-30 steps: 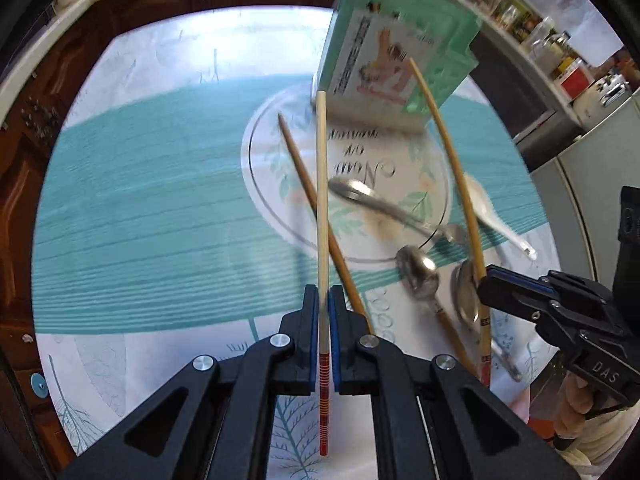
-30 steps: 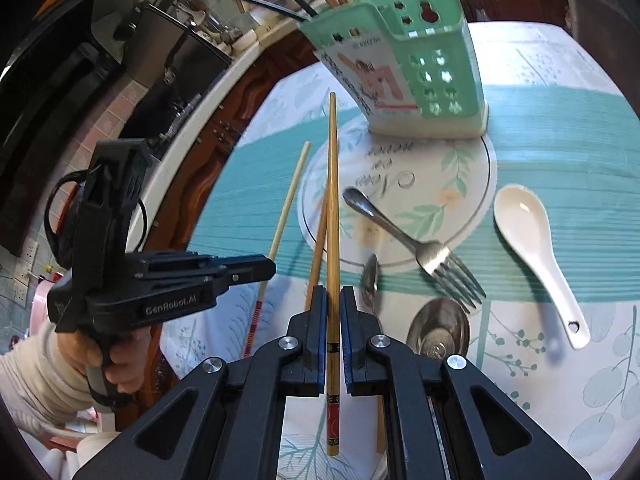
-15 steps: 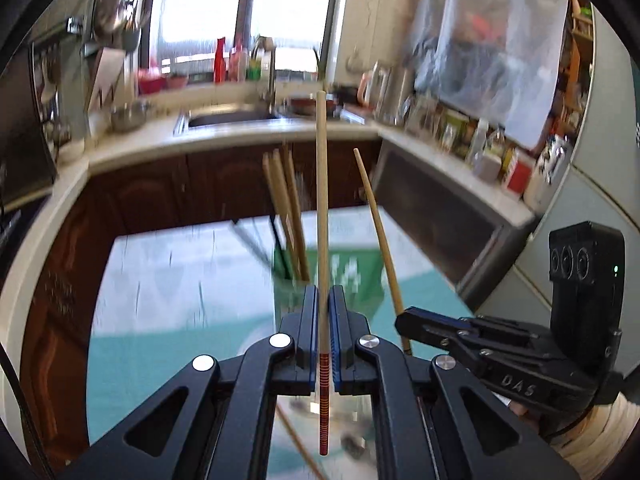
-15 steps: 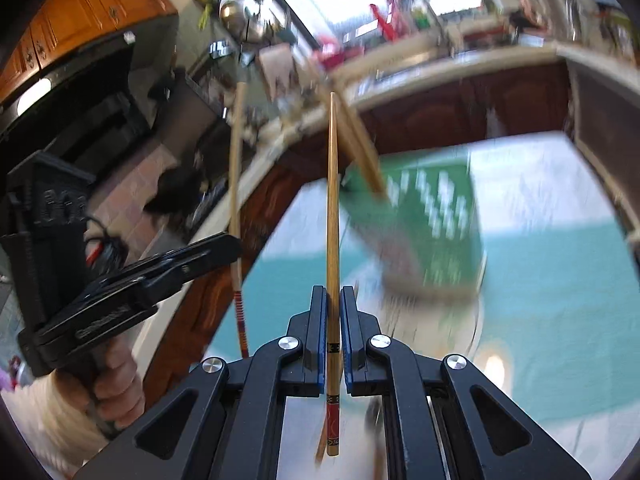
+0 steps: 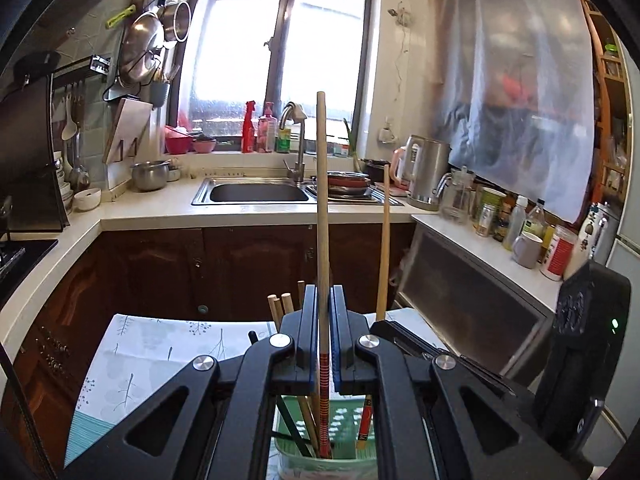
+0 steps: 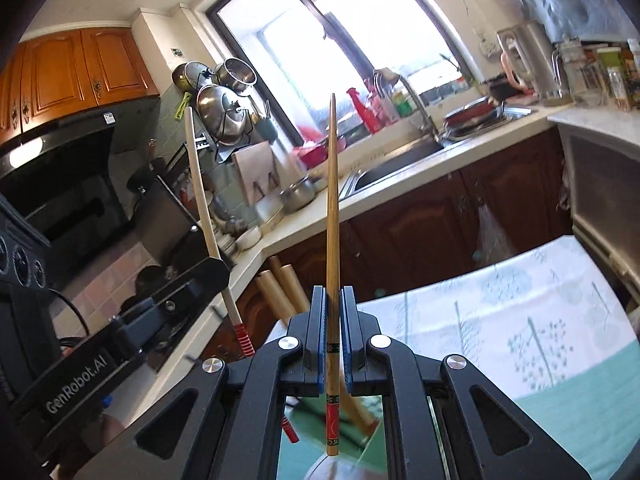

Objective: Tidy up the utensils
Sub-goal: 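Carry both chopsticks upright over the green holder and lower them in, then open both tools to release the chopsticks into the holder, then move the left tool back over the last wooden chopstick on the placemat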

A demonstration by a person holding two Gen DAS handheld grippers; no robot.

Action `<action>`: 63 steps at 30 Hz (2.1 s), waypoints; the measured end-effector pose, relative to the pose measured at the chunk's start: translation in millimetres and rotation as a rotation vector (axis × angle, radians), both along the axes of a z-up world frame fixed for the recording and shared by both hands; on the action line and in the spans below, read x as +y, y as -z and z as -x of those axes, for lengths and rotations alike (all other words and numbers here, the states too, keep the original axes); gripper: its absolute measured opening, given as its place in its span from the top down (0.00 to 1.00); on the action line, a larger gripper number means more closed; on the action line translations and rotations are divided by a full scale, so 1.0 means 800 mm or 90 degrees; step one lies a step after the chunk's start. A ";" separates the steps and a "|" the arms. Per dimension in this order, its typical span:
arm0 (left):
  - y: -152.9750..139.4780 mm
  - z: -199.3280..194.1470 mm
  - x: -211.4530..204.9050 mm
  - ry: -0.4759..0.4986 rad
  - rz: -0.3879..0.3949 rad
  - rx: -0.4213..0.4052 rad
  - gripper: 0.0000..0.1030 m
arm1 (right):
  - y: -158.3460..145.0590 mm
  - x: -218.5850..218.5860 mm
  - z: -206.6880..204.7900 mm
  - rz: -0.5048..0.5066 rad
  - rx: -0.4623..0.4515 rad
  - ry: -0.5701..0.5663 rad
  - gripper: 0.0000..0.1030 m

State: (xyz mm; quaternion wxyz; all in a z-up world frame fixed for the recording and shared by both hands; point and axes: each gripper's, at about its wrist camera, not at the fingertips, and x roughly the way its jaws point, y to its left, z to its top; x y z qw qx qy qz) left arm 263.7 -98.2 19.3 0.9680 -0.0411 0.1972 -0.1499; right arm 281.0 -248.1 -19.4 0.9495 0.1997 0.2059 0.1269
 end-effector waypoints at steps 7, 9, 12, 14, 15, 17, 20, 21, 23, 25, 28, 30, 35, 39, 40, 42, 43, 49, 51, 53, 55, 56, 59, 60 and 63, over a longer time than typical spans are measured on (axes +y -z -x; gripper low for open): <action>0.041 -0.012 -0.001 -0.008 0.002 -0.005 0.97 | 0.069 0.008 -0.027 0.044 -0.038 -0.001 0.94; 0.049 -0.011 -0.002 -0.007 -0.009 -0.009 0.97 | 0.086 0.011 -0.034 0.048 -0.042 -0.006 0.94; 0.055 -0.005 -0.004 0.001 -0.017 -0.007 0.97 | 0.110 0.016 -0.039 0.054 -0.039 -0.019 0.94; 0.059 -0.003 -0.003 0.005 -0.017 -0.001 0.97 | 0.123 0.023 -0.039 0.069 -0.039 -0.034 0.94; 0.061 -0.002 -0.002 0.006 -0.020 0.003 0.97 | 0.129 0.027 -0.034 0.079 -0.041 -0.042 0.94; 0.064 0.000 0.000 0.008 -0.017 0.013 0.97 | 0.138 0.035 -0.027 0.104 -0.046 -0.061 0.94; 0.069 0.001 0.005 0.005 -0.005 0.035 0.97 | 0.150 0.047 -0.011 0.143 -0.052 -0.092 0.94; 0.071 0.001 0.006 0.004 -0.003 0.045 0.97 | 0.152 0.048 -0.004 0.154 -0.054 -0.101 0.94; 0.075 0.000 0.007 0.006 -0.002 0.065 0.95 | 0.160 0.056 0.000 0.175 -0.050 -0.113 0.94; 0.079 0.000 0.008 0.016 -0.002 0.084 0.91 | 0.162 0.062 0.006 0.191 -0.043 -0.119 0.94; 0.078 0.007 0.010 0.021 0.002 0.092 0.86 | 0.160 0.067 0.009 0.192 -0.030 -0.118 0.94; 0.074 0.013 0.011 0.025 0.007 0.094 0.83 | 0.156 0.068 0.014 0.188 -0.030 -0.116 0.93; 0.057 0.034 0.018 0.033 0.020 0.092 0.71 | 0.134 0.075 0.028 0.199 -0.036 -0.129 0.93; 0.041 0.057 0.029 0.034 0.020 0.083 0.63 | 0.110 0.080 0.035 0.202 -0.029 -0.139 0.93; 0.037 0.062 0.032 0.035 0.018 0.085 0.62 | 0.103 0.082 0.035 0.205 -0.026 -0.141 0.93; 0.032 0.071 0.038 0.034 0.011 0.091 0.61 | 0.092 0.087 0.041 0.209 -0.015 -0.151 0.93; 0.030 0.077 0.042 0.034 0.005 0.099 0.60 | 0.089 0.089 0.044 0.213 -0.005 -0.155 0.93; 0.032 0.104 0.063 0.035 -0.017 0.162 0.50 | 0.067 0.098 0.077 0.225 0.093 -0.192 0.88; 0.039 0.112 0.070 0.036 -0.019 0.192 0.50 | 0.068 0.097 0.094 0.218 0.129 -0.200 0.85; 0.051 0.118 0.076 0.037 -0.016 0.235 0.50 | 0.073 0.096 0.113 0.221 0.164 -0.193 0.80; 0.069 0.125 0.081 0.038 -0.017 0.285 0.50 | 0.081 0.097 0.132 0.227 0.197 -0.184 0.80; 0.078 0.127 0.083 0.041 -0.013 0.304 0.50 | 0.087 0.096 0.141 0.224 0.215 -0.183 0.80; 0.108 0.133 0.088 0.030 -0.017 0.366 0.50 | 0.106 0.088 0.163 0.209 0.269 -0.175 0.79; 0.122 0.135 0.089 0.026 -0.015 0.389 0.50 | 0.114 0.085 0.170 0.205 0.282 -0.172 0.79; 0.154 0.135 0.089 0.012 -0.023 0.444 0.50 | 0.133 0.079 0.193 0.202 0.314 -0.153 0.79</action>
